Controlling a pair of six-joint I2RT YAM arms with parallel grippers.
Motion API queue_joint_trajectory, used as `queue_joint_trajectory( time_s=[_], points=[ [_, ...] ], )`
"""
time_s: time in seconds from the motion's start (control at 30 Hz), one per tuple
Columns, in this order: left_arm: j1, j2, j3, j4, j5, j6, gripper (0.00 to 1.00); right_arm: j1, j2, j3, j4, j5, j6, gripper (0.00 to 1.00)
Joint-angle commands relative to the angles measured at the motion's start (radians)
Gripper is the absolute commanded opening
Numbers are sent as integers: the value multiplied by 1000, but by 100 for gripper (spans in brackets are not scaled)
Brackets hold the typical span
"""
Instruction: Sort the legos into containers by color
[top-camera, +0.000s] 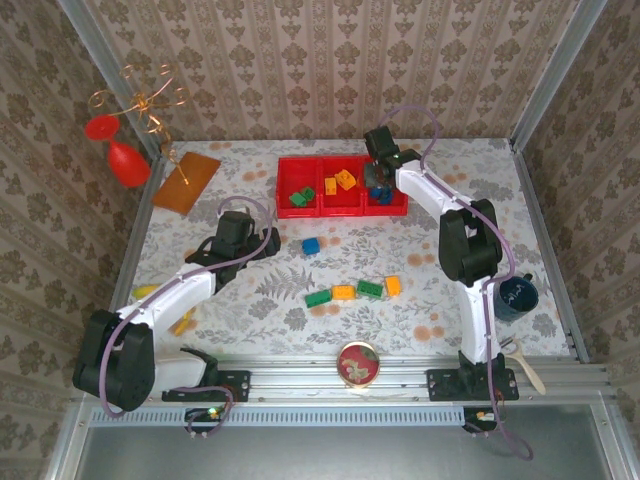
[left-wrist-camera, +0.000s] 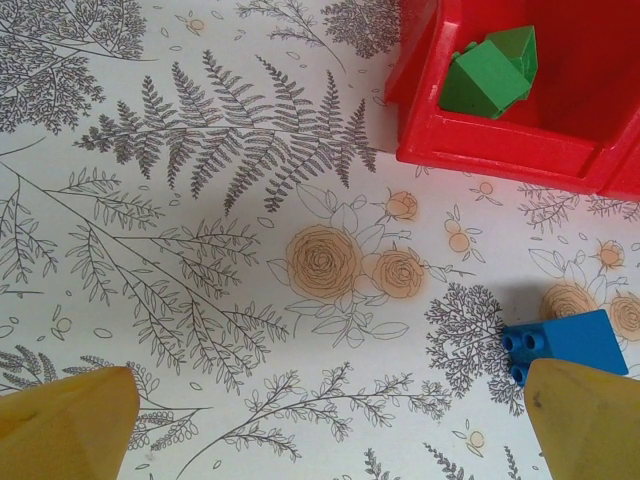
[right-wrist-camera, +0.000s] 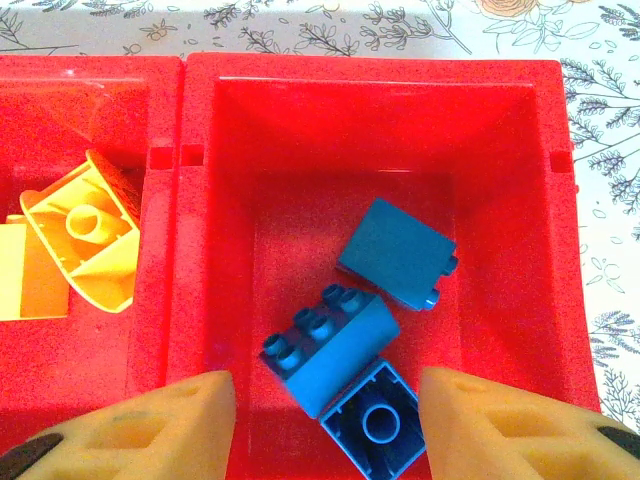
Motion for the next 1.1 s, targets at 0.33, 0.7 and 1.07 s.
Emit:
queue_joint_trajectory(
  time_s=[0.33, 0.7, 1.07],
  points=[
    [-7, -62, -17, 1, 111, 85, 100, -6, -245, -205, 18, -3, 26, 61],
    [-141, -122, -55, -21, 161, 276, 100, -4, -503, -542, 91, -2, 120, 78],
    [-352, -57, -41, -118, 246, 440, 98, -5, -744, -847, 82, 59, 256, 100]
  ],
)
